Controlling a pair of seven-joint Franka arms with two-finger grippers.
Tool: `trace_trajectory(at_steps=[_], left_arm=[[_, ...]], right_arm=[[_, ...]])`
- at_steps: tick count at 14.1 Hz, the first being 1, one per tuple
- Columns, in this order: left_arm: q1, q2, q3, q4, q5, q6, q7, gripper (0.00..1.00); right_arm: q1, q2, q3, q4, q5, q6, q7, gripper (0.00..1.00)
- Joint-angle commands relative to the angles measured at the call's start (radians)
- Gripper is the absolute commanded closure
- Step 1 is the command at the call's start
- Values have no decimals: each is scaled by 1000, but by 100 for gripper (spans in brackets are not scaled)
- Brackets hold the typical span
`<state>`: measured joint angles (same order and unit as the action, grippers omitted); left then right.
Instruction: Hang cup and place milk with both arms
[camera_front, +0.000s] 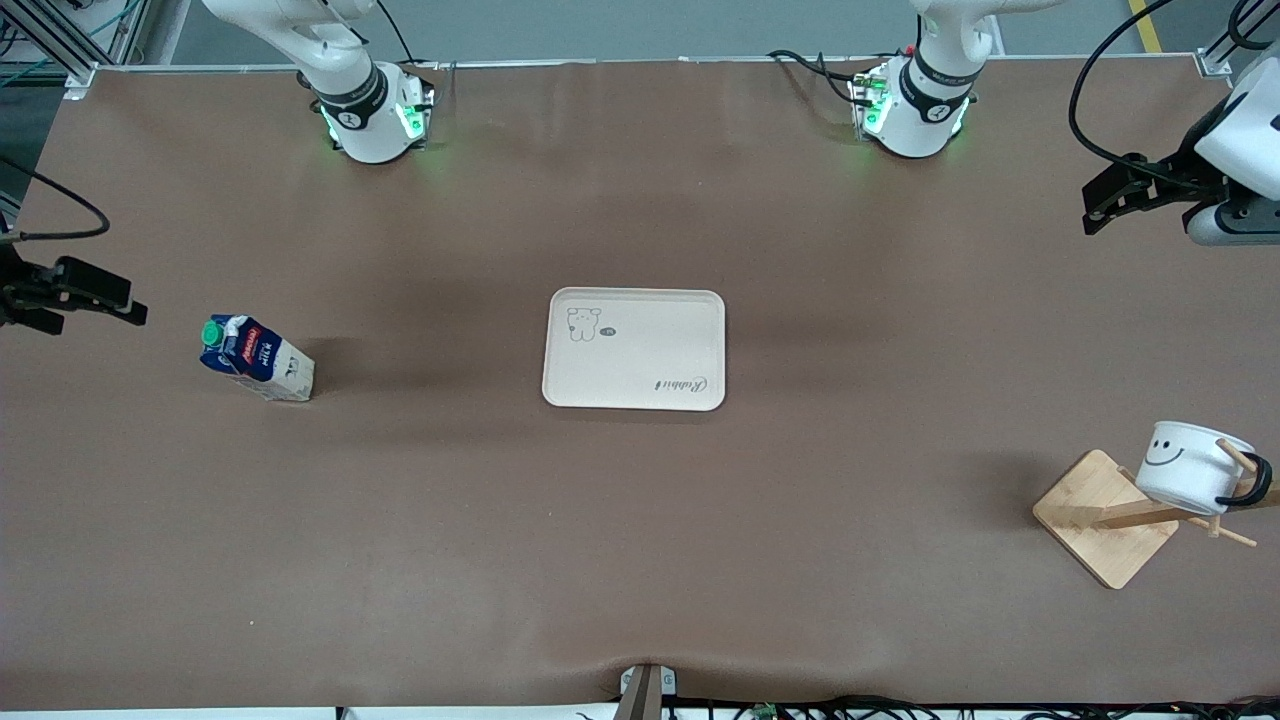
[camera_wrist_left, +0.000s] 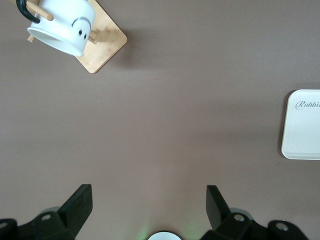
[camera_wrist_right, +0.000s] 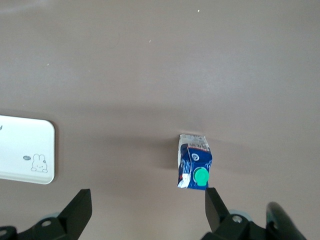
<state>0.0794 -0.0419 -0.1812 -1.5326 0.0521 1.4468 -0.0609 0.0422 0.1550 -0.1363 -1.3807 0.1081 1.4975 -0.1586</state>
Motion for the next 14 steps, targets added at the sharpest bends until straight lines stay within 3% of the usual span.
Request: trace_trajectory(at_steps=[1, 5, 14], left_arm=[[13, -41, -1, -43, -20, 12, 4, 0], [14, -38, 6, -38, -43, 12, 6, 0], [28, -29, 8, -21, -47, 11, 24, 0]], right_arm=[[15, -138, -3, -189, -42, 57, 2, 0], [12, -229, -5, -348, -56, 98, -5, 0], [21, -227, 0, -341, -90, 78, -9, 0]])
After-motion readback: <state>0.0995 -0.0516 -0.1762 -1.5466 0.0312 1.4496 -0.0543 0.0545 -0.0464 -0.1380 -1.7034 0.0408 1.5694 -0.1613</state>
